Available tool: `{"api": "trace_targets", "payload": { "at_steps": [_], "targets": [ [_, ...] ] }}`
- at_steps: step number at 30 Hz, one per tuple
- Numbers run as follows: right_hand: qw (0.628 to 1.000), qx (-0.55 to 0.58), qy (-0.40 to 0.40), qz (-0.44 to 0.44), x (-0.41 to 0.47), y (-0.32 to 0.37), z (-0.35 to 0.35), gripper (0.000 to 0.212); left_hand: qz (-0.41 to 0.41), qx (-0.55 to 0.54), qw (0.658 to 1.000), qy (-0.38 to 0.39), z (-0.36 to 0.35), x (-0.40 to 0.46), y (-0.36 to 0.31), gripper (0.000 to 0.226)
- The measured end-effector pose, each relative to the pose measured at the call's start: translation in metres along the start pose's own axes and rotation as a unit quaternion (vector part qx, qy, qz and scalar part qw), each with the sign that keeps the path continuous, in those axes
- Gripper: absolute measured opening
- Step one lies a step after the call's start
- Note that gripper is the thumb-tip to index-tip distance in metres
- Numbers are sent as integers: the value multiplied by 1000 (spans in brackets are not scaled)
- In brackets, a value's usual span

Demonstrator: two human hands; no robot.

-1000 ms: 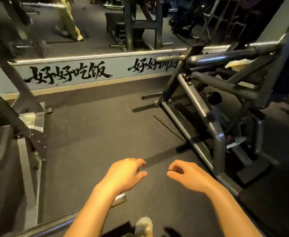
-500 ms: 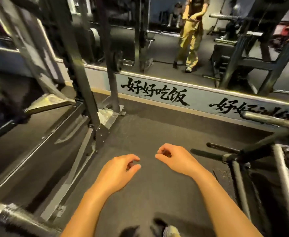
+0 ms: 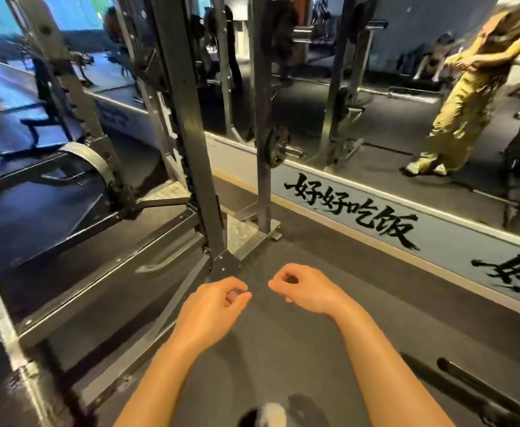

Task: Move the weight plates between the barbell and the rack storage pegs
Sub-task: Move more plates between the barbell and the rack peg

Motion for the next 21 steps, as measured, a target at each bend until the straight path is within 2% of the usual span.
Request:
{"api": "trace_targets", "payload": {
  "at_steps": [6,11,15,18,21],
  "targets": [
    [997,10,-47,-68,43,-84,89,27,-45,-48,995,74,-53,127,-58,14],
    [990,14,-55,-129,107,-132,151,29,-66,-77,989,111,-63,239,-80,14],
    [988,0,-28,-149,167,-138,195,30,-61,-105,987,106,-43,318,-74,7],
    [990,29,-33,-135,216,-135,228,27,-33,-111,986,120,-32,377,-68,13],
    [991,34,-13,-128,257,-131,249,34,-4,-158,980,117,-26,411,-58,14]
  ]
}}
Point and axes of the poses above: each hand's wrist, its own x-axis towards the middle knuckle, its own z-axis out of the back of the hand, y = z × x, the point moved 6 cm from there along x, towards the middle knuckle, and after that the axes turned 10 degrees about y, right-handed, at the moved point
